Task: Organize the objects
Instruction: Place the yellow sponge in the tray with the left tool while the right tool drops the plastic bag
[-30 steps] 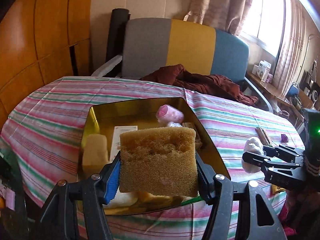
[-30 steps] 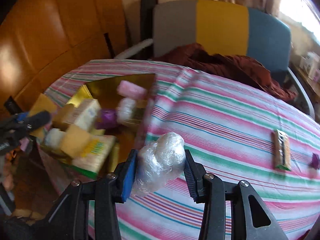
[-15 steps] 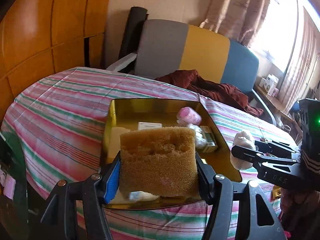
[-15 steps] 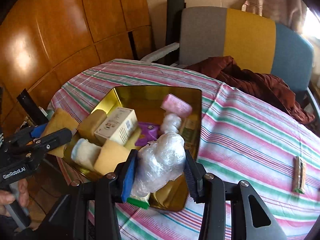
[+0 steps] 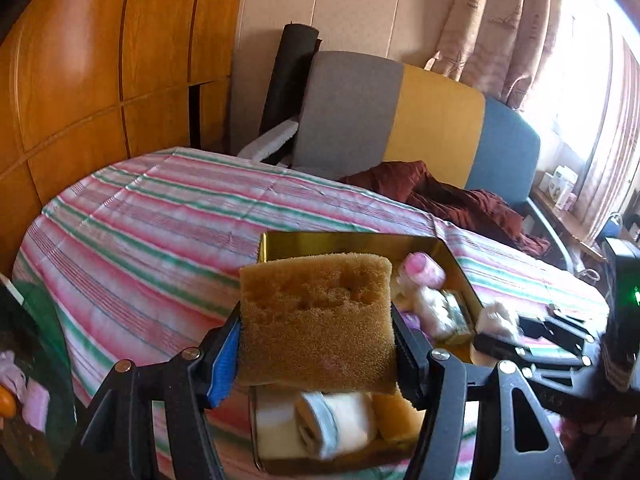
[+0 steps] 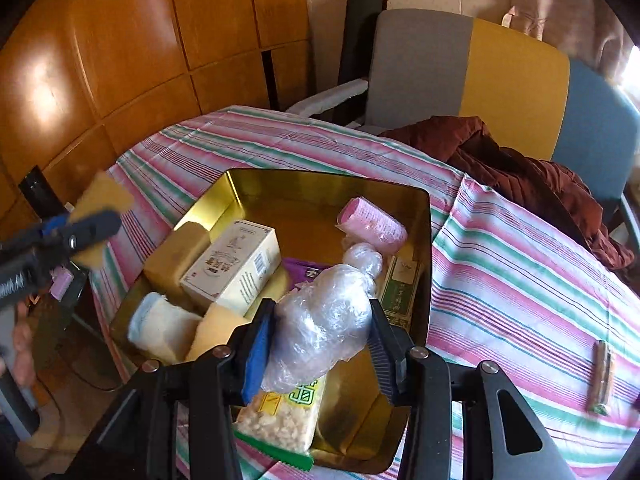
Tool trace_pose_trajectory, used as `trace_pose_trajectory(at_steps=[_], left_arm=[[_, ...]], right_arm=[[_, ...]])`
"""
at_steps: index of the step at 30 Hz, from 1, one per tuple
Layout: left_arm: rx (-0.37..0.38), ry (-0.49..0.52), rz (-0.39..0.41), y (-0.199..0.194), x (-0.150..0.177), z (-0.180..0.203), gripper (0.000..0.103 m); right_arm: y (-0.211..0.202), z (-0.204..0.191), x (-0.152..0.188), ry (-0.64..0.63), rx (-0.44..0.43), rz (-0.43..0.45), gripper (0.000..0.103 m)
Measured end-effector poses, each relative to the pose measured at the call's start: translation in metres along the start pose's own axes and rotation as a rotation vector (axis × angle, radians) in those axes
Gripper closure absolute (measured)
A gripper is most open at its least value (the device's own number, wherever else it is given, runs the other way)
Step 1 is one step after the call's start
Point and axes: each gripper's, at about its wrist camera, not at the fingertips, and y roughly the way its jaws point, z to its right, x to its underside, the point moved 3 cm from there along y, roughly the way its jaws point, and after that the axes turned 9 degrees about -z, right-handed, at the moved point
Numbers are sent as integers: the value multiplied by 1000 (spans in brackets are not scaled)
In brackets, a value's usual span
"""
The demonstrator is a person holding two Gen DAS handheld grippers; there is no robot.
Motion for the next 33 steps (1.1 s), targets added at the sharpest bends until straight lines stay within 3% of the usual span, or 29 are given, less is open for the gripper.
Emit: trace_pose_trajectory(at_steps=[4,6,8,12,25,33], left_arm=[[-29,38,1,19,-22,3,37],[-34,35,-10,33,-32,2,32],[-56,50,-49,51,-40,2,18],[-67,42,-58,61,-42,1,18],[-43,10,-27,15,-4,15,18],[-72,39,-15,-6,15,31,18]], right_arm=[[12,6,0,14,18,-19,54],[17,10,2,25,26,-29,45],[18,14,5,39,31,-30,36],[16,15,10,46,23,-28,29],[-6,-5,16,26,7,26,19],[-20,-9,25,42,14,59,10]])
